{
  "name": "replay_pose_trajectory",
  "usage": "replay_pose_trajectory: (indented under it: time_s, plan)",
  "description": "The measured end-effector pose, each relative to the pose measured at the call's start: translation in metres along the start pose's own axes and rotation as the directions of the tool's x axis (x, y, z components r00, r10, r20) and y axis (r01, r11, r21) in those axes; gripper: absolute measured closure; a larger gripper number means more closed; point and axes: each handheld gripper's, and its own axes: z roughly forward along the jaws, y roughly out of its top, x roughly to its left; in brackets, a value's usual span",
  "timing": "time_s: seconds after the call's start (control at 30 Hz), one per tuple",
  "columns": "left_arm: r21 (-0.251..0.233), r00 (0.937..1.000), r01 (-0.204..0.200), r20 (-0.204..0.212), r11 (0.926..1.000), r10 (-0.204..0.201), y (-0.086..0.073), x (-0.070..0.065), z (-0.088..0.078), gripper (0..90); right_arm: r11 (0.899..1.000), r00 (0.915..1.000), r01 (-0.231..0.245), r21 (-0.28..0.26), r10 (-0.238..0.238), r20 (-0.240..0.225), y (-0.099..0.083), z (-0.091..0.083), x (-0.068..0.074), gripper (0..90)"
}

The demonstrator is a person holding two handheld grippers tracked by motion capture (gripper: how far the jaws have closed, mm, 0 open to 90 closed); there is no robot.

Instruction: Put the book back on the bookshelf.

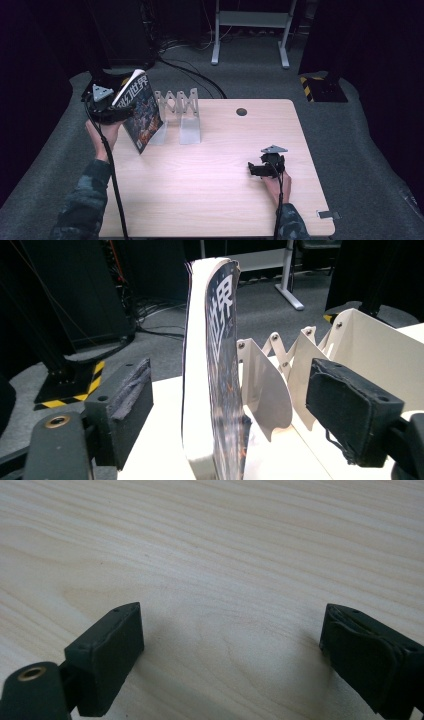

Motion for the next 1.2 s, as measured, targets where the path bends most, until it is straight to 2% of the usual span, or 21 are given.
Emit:
replay_pose_trajectory:
  time_s: [0.23,0.4,0.6,0.63,0.67,0.7,0.73,0.8,0.9,1.03,1.1,1.13,1.17,1.2]
  plan:
    - [0.002,1.0,0.005,0.004,1.0,-0.005,-0.012,-0.002,-0.007,13.0,1.0,1.0,0.0,0.0,0.0,0.0,0.0,0.0,0.0,9.7]
    - [0.015,1.0,-0.006,0.001,0.9999,0.006,-0.025,-0.004,-0.008,11.5,1.0,1.0,0.0,0.0,0.0,0.0,0.0,0.0,0.0,9.8]
    - [0.064,1.0,0.002,0.006,0.998,-0.002,-0.048,-0.008,0.0,8.1,1.0,1.0,0.0,0.0,0.0,0.0,0.0,0.0,0.0,9.8]
    - [0.064,1.0,0.002,0.006,0.998,-0.002,-0.048,-0.008,0.0,8.1,1.0,1.0,0.002,0.0,-0.002,0.002,0.0,0.0,0.0,9.8]
    - [0.077,1.0,0.005,0.005,0.997,-0.005,-0.057,-0.009,0.003,8.0,1.0,1.0,0.001,0.0,-0.001,0.0,0.0,0.0,0.0,9.9]
    - [0.077,1.0,0.005,0.005,0.997,-0.005,-0.057,-0.009,0.003,7.8,1.0,1.0,0.004,0.0,-0.004,0.002,0.0,0.0,0.0,9.9]
    - [0.09,0.9998,0.017,0.004,0.9957,-0.018,-0.066,-0.01,0.007,7.7,1.0,1.0,0.003,-0.001,-0.003,0.001,0.0,0.0,0.0,10.0]
    - [0.106,0.9996,0.027,0.01,0.994,-0.028,-0.076,-0.011,0.01,7.3,1.0,1.0,0.001,-0.001,-0.001,-0.001,0.0,0.0,0.0,10.1]
    - [0.122,0.9995,0.027,0.013,0.9922,-0.028,-0.089,-0.016,0.017,8.0,1.0,1.0,0.002,-0.001,-0.002,-0.001,0.0,0.0,0.0,10.2]
    - [0.149,0.9993,0.024,0.024,0.9886,-0.028,-0.105,-0.021,0.026,15.6,1.0,1.0,0.002,-0.001,-0.002,-0.002,0.0,0.0,0.0,10.3]
    - [0.162,0.9995,0.03,-0.001,0.9863,-0.03,-0.113,-0.023,0.033,19.7,1.0,1.0,0.001,-0.001,-0.001,-0.002,0.0,0.0,0.0,10.3]
    - [0.18,0.9995,0.033,-0.003,0.9831,-0.033,-0.117,-0.024,0.035,25.0,1.0,1.0,0.002,-0.001,-0.002,-0.002,0.0,0.0,0.0,10.3]
    - [0.18,0.9995,0.033,-0.003,0.9831,-0.033,-0.117,-0.024,0.035,27.7,1.0,1.0,0.001,-0.001,-0.001,-0.002,0.0,0.0,0.0,10.3]
    - [0.185,0.9989,0.048,-0.008,0.9815,-0.047,-0.122,-0.025,0.039,27.7,1.0,1.0,0.001,-0.001,-0.001,-0.002,0.0,0.0,0.0,10.3]
